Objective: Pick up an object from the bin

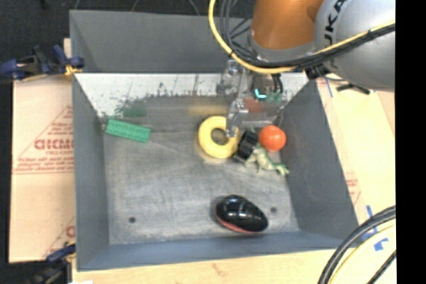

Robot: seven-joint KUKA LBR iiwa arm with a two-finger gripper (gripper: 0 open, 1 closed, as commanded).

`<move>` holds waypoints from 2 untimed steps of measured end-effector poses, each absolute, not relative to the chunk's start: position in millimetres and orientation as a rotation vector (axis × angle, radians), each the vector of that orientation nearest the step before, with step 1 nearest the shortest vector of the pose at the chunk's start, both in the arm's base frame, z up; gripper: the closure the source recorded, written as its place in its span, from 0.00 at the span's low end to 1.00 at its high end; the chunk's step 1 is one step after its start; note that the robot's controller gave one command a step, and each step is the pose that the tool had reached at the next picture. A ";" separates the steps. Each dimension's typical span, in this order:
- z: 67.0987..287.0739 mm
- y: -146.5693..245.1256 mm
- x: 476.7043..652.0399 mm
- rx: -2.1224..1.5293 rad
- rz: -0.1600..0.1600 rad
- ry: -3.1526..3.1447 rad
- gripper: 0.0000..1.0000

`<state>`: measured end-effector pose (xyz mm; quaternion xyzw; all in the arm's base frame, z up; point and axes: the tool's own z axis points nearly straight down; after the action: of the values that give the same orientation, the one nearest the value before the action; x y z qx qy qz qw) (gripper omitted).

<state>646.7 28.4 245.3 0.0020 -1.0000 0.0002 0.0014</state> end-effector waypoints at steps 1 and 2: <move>250.6 28.4 647.9 0.006 0.000 -3.147 0.00; 106.5 61.0 611.7 -0.214 -0.002 -3.136 1.00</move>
Offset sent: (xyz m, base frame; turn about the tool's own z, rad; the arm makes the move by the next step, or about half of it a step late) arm -0.0356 0.0331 -0.1389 0.1414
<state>611.7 61.0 106.5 -0.0681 -0.9977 -0.0006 -0.0011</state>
